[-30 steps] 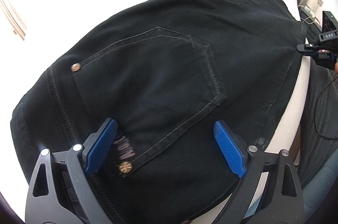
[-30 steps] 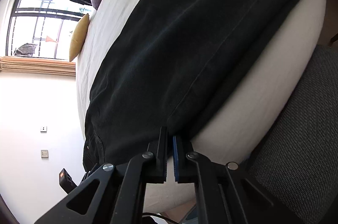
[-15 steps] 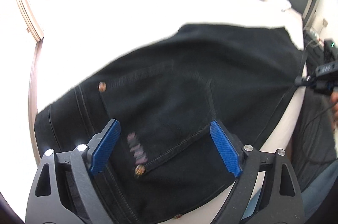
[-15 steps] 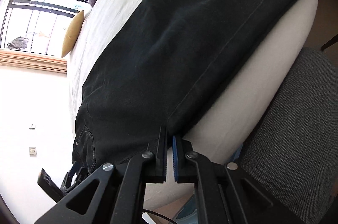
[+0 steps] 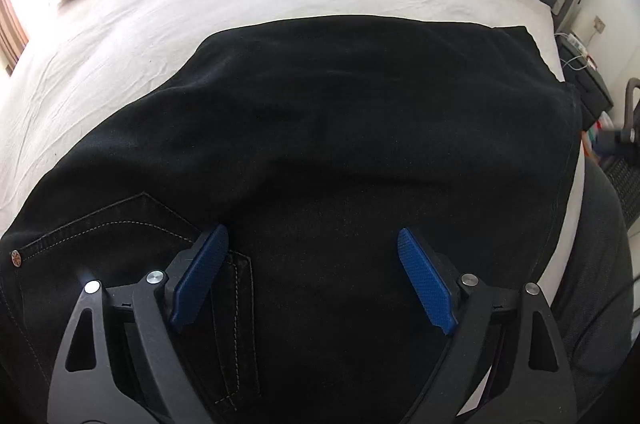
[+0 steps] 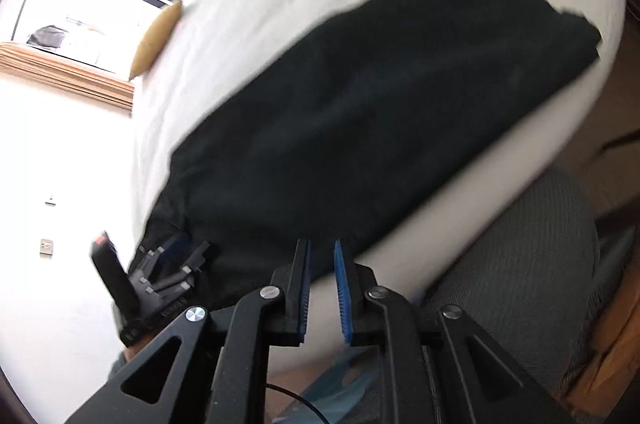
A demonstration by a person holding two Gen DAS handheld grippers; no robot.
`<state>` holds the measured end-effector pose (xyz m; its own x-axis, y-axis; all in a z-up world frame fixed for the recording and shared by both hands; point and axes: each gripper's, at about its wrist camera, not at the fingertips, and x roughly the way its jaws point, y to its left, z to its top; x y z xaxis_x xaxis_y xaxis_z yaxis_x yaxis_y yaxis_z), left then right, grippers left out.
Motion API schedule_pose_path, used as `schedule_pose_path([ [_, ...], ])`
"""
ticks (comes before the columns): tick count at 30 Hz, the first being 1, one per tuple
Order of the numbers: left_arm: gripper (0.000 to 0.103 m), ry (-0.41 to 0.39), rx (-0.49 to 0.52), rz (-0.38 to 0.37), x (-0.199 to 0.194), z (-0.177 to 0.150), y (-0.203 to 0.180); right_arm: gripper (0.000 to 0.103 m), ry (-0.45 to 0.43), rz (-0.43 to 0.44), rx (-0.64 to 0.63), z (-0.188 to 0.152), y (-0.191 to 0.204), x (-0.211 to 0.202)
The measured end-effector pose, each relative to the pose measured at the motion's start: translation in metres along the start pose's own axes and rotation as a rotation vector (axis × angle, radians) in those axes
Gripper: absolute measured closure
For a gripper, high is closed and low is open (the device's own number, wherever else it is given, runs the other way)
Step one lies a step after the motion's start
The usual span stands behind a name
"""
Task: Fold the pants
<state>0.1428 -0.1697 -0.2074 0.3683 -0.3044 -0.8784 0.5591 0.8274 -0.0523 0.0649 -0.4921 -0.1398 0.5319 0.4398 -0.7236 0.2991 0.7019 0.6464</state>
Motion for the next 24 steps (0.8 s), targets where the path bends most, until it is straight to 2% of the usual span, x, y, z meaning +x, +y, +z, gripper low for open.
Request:
schedule_pose_path([
  [3, 0.017, 0.012, 0.01, 0.012, 0.003, 0.002, -0.004, 0.087, -0.043, 0.11, -0.046, 0.046, 0.019, 0.028],
  [4, 0.017, 0.012, 0.01, 0.012, 0.003, 0.002, -0.003, 0.08, -0.032, 0.173, -0.058, 0.061, 0.022, 0.046],
  [5, 0.017, 0.012, 0.01, 0.015, 0.005, 0.004, -0.004, 0.074, -0.011, 0.198, -0.05, 0.074, 0.021, 0.066],
  [6, 0.017, 0.011, 0.013, 0.018, 0.005, 0.001, -0.004, 0.068, 0.008, 0.14, -0.025, 0.084, 0.017, 0.083],
  [7, 0.017, 0.011, 0.016, 0.021, 0.005, 0.0, -0.004, 0.068, 0.041, 0.081, -0.02, 0.093, 0.012, 0.101],
  [8, 0.017, 0.011, 0.016, 0.021, 0.004, -0.001, -0.004, 0.068, 0.068, 0.056, -0.029, 0.099, 0.005, 0.116],
  [10, 0.017, 0.009, 0.013, 0.021, 0.005, -0.001, -0.004, 0.103, 0.054, 0.03, 0.014, 0.112, -0.024, 0.127],
  [11, 0.017, 0.009, 0.016, 0.021, 0.003, -0.004, -0.002, 0.103, 0.034, 0.083, 0.07, 0.119, -0.041, 0.123],
  [12, 0.017, 0.008, 0.018, 0.023, 0.003, -0.004, -0.003, 0.103, -0.01, 0.066, 0.103, 0.126, -0.055, 0.113],
  [14, 0.016, 0.01, 0.02, 0.023, 0.002, -0.004, -0.002, 0.103, -0.125, -0.026, 0.13, 0.141, -0.081, 0.087],
  [16, 0.016, 0.013, 0.02, 0.022, 0.001, -0.003, -0.002, 0.103, -0.206, -0.097, 0.217, 0.152, -0.121, 0.064],
  [18, 0.017, 0.022, 0.017, 0.021, -0.003, -0.001, -0.003, 0.103, -0.256, -0.098, 0.294, 0.16, -0.153, 0.04],
  [19, 0.019, 0.03, 0.02, 0.028, -0.005, 0.003, -0.004, 0.103, -0.278, -0.17, 0.297, 0.161, -0.154, 0.029],
  [20, 0.029, 0.03, 0.019, 0.048, -0.009, 0.012, -0.005, 0.103, -0.293, -0.245, 0.278, 0.163, -0.15, 0.017],
  [21, 0.032, 0.02, 0.013, 0.054, -0.013, 0.02, -0.007, 0.103, -0.307, -0.273, 0.264, 0.16, -0.141, 0.005],
  [22, 0.032, -0.007, 0.01, 0.042, -0.021, 0.032, -0.008, 0.097, -0.332, -0.237, 0.24, 0.155, -0.129, -0.006],
  [24, 0.032, -0.059, 0.033, 0.008, -0.031, 0.057, -0.019, 0.095, -0.328, -0.09, 0.153, 0.141, -0.101, -0.017],
])
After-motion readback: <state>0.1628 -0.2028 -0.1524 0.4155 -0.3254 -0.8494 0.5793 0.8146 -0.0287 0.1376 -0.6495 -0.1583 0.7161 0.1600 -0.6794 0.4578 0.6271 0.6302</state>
